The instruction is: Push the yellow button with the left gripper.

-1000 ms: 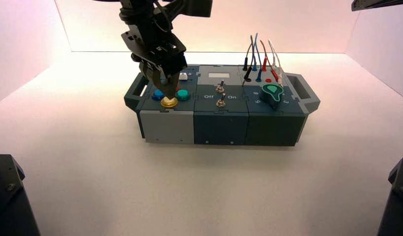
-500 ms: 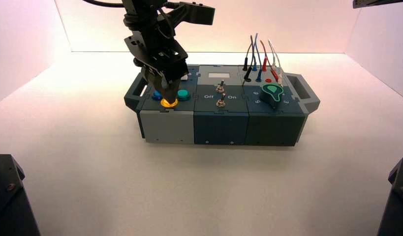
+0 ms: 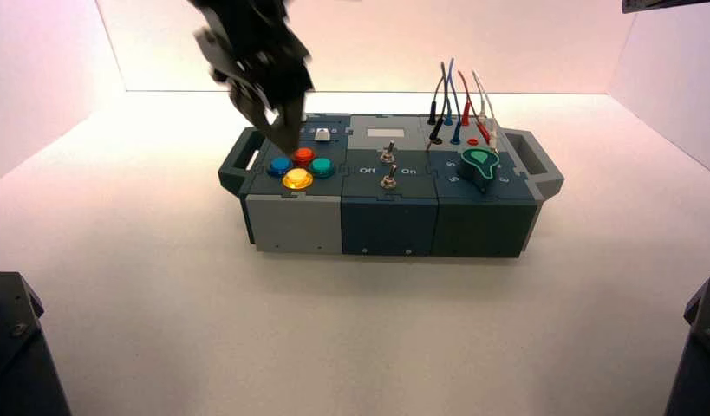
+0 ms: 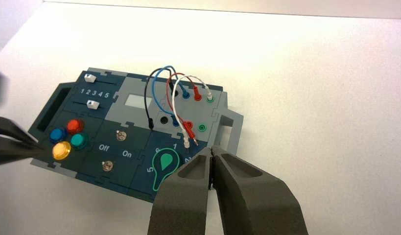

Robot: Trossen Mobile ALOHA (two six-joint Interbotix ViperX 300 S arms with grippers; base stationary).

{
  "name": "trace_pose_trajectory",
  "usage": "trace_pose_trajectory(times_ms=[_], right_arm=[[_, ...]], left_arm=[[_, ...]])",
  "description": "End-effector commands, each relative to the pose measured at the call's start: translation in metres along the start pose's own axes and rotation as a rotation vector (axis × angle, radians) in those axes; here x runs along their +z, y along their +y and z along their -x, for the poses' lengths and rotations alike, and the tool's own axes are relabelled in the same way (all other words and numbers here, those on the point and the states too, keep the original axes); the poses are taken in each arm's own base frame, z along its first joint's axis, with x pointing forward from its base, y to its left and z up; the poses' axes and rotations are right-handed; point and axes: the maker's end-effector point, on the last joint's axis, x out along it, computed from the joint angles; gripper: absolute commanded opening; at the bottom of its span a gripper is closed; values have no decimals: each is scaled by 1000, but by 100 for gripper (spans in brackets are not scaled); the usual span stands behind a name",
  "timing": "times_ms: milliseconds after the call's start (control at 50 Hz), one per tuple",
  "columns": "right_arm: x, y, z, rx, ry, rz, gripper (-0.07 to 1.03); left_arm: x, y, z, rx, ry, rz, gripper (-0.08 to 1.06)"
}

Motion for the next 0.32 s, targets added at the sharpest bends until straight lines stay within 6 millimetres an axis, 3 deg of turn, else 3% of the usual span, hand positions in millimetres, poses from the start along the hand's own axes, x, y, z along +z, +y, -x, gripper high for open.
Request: trace_pose_trajectory(times_ms=[20, 320], right_arm=[[12, 2, 2, 5, -15, -10, -3], [8, 2, -3, 3, 17, -8, -3]], left_arm=[[2, 0, 17, 15, -61, -10, -3], [2, -1, 17, 19, -76, -9, -3]])
